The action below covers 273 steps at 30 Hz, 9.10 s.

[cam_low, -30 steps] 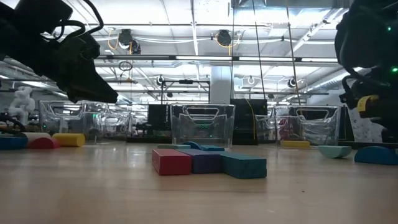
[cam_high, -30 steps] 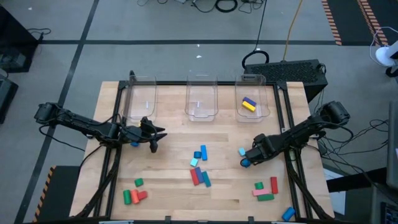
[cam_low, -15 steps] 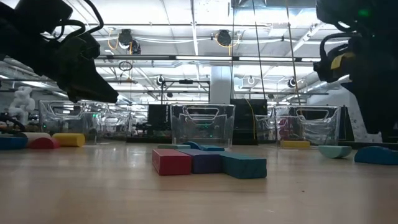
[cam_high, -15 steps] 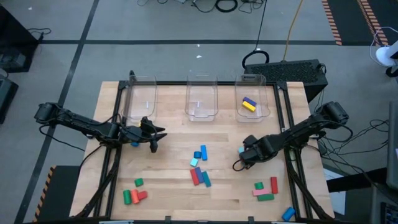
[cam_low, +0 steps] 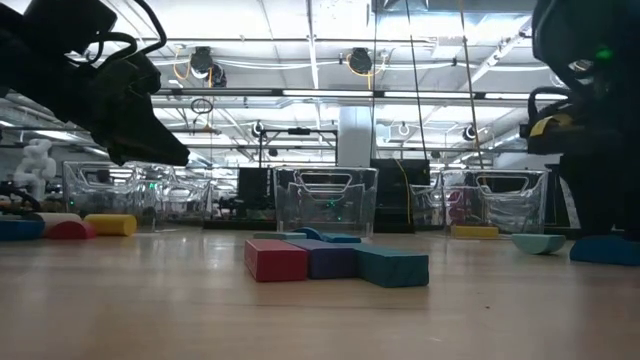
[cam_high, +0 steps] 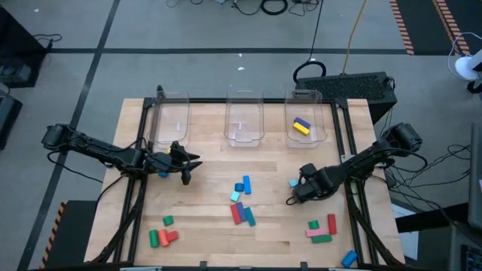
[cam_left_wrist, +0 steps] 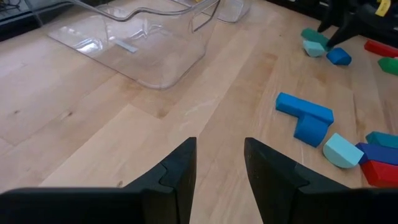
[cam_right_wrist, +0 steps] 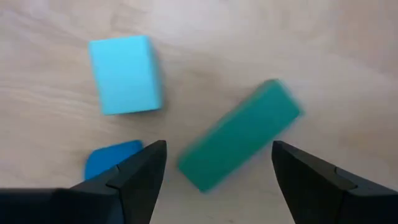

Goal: Sort blocks by size
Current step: Put the green rectangular block into the right transparent bin, then put the red rectangular block into the right transparent bin

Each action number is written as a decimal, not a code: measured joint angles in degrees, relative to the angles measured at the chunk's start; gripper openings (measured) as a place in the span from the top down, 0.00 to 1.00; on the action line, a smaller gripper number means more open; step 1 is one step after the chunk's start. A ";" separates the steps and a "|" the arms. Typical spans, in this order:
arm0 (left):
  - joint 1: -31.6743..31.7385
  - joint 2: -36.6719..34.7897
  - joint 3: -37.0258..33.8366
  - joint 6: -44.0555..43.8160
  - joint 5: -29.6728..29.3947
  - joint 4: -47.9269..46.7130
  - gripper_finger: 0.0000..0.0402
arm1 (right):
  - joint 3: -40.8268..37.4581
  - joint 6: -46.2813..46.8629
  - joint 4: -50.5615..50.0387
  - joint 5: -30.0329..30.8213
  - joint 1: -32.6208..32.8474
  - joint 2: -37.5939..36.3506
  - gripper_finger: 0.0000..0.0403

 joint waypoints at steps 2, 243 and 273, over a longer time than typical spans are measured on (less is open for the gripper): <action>0.00 0.00 0.00 -0.01 0.02 -0.05 0.66 | -1.29 1.07 3.57 -0.03 0.34 0.57 0.31; -18.41 35.71 11.41 6.05 -0.73 28.66 0.66 | 19.16 -3.74 -14.41 -16.15 23.42 10.93 0.59; -16.06 35.67 11.39 10.64 -6.45 28.64 0.66 | 13.16 31.40 -8.04 -14.27 31.11 10.87 0.59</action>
